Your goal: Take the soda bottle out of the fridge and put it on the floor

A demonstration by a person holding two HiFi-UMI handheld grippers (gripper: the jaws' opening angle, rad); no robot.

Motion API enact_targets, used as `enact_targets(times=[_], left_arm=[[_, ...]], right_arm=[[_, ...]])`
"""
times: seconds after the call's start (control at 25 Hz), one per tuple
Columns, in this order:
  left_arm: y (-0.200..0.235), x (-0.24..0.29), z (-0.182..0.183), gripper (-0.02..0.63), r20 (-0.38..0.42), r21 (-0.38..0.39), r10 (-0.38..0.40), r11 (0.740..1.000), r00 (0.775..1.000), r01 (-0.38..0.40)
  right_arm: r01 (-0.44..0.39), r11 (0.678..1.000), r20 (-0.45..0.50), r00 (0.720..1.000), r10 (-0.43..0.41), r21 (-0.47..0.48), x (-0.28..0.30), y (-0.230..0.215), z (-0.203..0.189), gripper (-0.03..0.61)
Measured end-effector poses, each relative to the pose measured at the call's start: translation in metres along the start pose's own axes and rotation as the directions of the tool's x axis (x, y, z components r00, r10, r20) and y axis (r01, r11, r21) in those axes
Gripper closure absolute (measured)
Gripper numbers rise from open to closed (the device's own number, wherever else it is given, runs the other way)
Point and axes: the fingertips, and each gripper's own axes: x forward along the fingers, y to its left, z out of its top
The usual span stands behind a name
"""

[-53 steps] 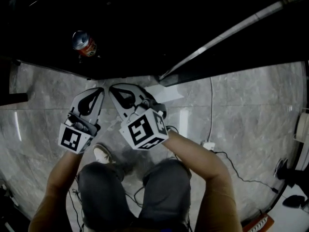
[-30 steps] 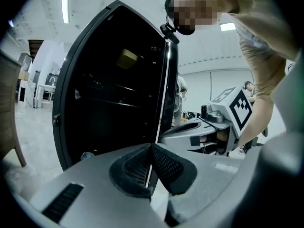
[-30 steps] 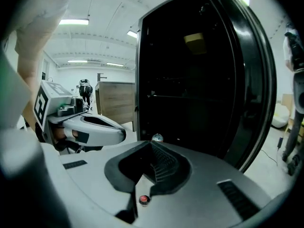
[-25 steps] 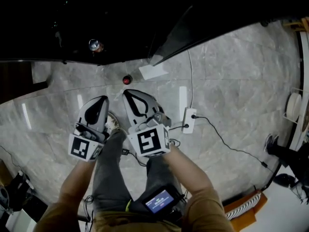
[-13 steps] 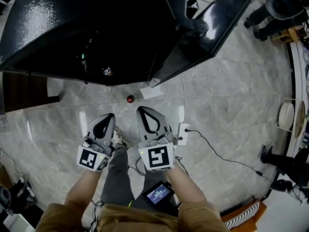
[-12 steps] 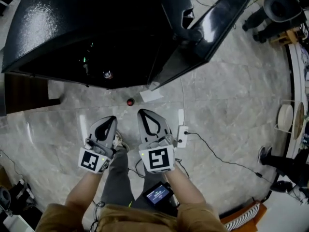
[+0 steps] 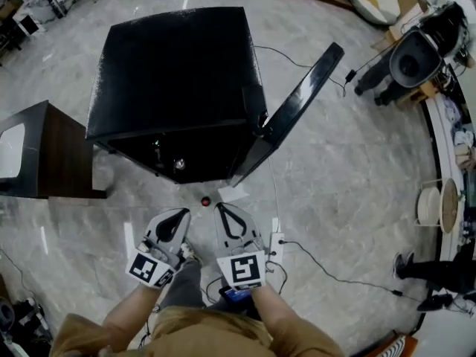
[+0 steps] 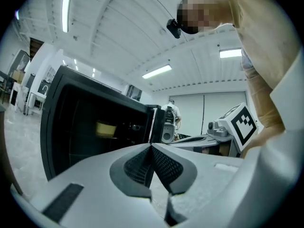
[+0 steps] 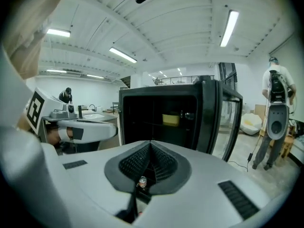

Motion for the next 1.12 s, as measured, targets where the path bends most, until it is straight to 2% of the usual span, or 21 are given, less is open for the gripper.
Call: enact_targets(times=[0.12, 0.24, 0.44, 0.6, 0.88, 1.12], left_arm=[[-0.005, -0.014, 0.034, 0.618, 0.024, 0.022, -0.009, 1.000, 1.000, 0.008], [0.006, -0.034, 0.063, 0.618, 0.046, 0.021, 0.030, 0.999, 0.998, -0.031], [-0.009, -0.064, 0.109, 0.618, 0.070, 0.124, 0.038, 0.991, 0.997, -0.047], [-0.016, -0.084, 0.142, 0.618, 0.135, 0.146, 0.069, 0.985, 0.988, -0.089], [-0.006, -0.117, 0.182, 0.618, 0.212, 0.184, 0.139, 0.966, 0.967, -0.180], [-0.018, -0.128, 0.190, 0.618, 0.238, 0.164, 0.146, 0.968, 0.960, -0.188]], right_arm=[[0.005, 1.000, 0.021, 1.000, -0.004, -0.018, -0.016, 0.000, 0.028, 0.578], [0.039, 0.999, 0.063, 0.997, -0.038, -0.011, -0.033, -0.009, 0.057, 0.578], [0.047, 0.999, 0.111, 0.993, -0.044, -0.027, -0.062, -0.013, 0.096, 0.578], [0.048, 0.997, 0.174, 0.984, -0.038, -0.053, -0.082, -0.014, 0.131, 0.578], [0.069, 0.997, 0.233, 0.971, -0.058, -0.040, -0.112, -0.018, 0.163, 0.578], [0.053, 0.997, 0.243, 0.969, -0.037, -0.059, -0.116, -0.007, 0.179, 0.578]])
